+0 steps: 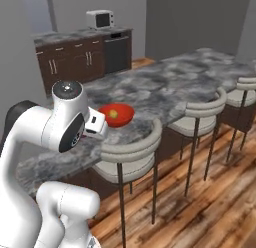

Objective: Retrieve the apple and peach from the fridge and place them into the bowl on the dining table.

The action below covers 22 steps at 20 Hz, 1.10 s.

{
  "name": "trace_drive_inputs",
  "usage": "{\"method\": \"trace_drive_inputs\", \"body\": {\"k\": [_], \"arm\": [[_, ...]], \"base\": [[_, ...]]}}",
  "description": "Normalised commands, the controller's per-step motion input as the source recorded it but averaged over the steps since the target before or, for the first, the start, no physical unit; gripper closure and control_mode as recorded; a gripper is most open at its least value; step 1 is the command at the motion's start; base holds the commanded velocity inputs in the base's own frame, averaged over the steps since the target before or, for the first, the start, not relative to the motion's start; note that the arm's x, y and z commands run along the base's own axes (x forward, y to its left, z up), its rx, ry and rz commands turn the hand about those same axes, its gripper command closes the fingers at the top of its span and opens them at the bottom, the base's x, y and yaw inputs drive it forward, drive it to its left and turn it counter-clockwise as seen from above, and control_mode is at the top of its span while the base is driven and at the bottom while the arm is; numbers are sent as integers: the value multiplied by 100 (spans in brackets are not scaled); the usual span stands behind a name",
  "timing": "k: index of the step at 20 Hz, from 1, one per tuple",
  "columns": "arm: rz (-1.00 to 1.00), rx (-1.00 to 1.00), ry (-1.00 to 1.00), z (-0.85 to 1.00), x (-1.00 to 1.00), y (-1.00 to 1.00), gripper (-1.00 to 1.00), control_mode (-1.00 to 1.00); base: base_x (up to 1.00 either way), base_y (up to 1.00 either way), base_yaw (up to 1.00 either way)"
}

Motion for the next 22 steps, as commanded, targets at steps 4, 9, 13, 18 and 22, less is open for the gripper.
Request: {"method": "trace_drive_inputs", "body": {"k": [4,9,13,18,22], "arm": [[0,0,0,0,0,0,100,100],[0,0,0,0,0,0,100,100],[0,0,0,0,0,0,100,100],[0,0,0,0,0,0,100,100],[0,0,0,0,0,0,100,100]], "base": [[100,-27,37],[100,-56,29],[100,-61,25],[100,-88,19],[100,-100,19]]}}
